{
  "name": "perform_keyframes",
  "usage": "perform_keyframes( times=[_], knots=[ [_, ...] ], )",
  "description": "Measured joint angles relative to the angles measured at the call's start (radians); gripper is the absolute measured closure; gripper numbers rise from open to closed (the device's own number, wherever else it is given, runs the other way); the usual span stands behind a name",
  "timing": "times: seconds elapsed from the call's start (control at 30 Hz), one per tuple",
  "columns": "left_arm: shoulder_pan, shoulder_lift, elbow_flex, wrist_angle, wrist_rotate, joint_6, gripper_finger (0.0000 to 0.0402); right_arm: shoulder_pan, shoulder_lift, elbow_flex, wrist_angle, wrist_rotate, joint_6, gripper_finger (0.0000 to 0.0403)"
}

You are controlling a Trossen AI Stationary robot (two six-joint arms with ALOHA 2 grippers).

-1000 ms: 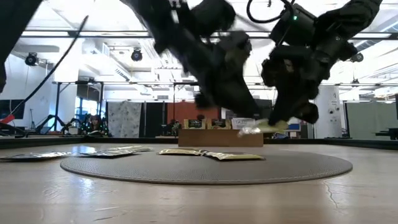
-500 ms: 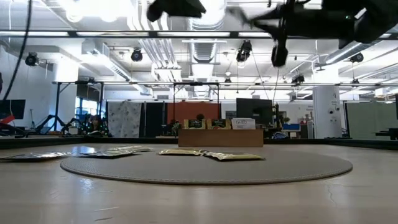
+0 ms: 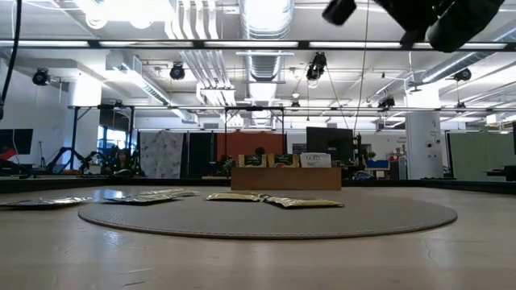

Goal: Pick & Place Tea
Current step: Put the yellow tea bag into the left compartment of the wooden organizer

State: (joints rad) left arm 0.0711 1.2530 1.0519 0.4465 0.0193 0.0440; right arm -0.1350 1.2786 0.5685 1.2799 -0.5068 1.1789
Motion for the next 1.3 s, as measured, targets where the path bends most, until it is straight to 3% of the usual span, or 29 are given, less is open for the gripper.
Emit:
perform_keyframes(
  times=[0.17, 0.37, 0.53, 0.7, 0.87, 1.3],
  knots=[
    [0.0, 0.01, 0.086, -0.069, 0.053, 0.096, 0.0309, 0.05, 0.081, 0.058, 0.037, -0.077, 0.08, 0.0394],
    [-0.009, 0.03, 0.196, -0.364, 0.115, 0.261, 0.0309, 0.079, 0.175, 0.114, 0.04, -0.098, 0.168, 0.0394],
    [-0.03, 0.039, 0.23, -0.506, 0.129, 0.432, 0.0309, 0.08, 0.209, 0.151, 0.042, -0.107, 0.212, 0.0394],
    [-0.033, 0.039, 0.224, -0.507, 0.164, 0.43, 0.0309, 0.08, 0.209, 0.163, 0.039, -0.096, 0.223, 0.0394],
    [-0.041, 0.041, 0.222, -0.507, 0.261, 0.463, 0.0309, 0.08, 0.211, 0.163, 0.021, -0.069, 0.261, 0.0394],
    [-0.062, 0.103, 0.22, -0.436, 0.296, 0.469, 0.0309, 0.08, 0.212, 0.162, -0.063, -0.06, 0.256, 0.0394]
  ],
)
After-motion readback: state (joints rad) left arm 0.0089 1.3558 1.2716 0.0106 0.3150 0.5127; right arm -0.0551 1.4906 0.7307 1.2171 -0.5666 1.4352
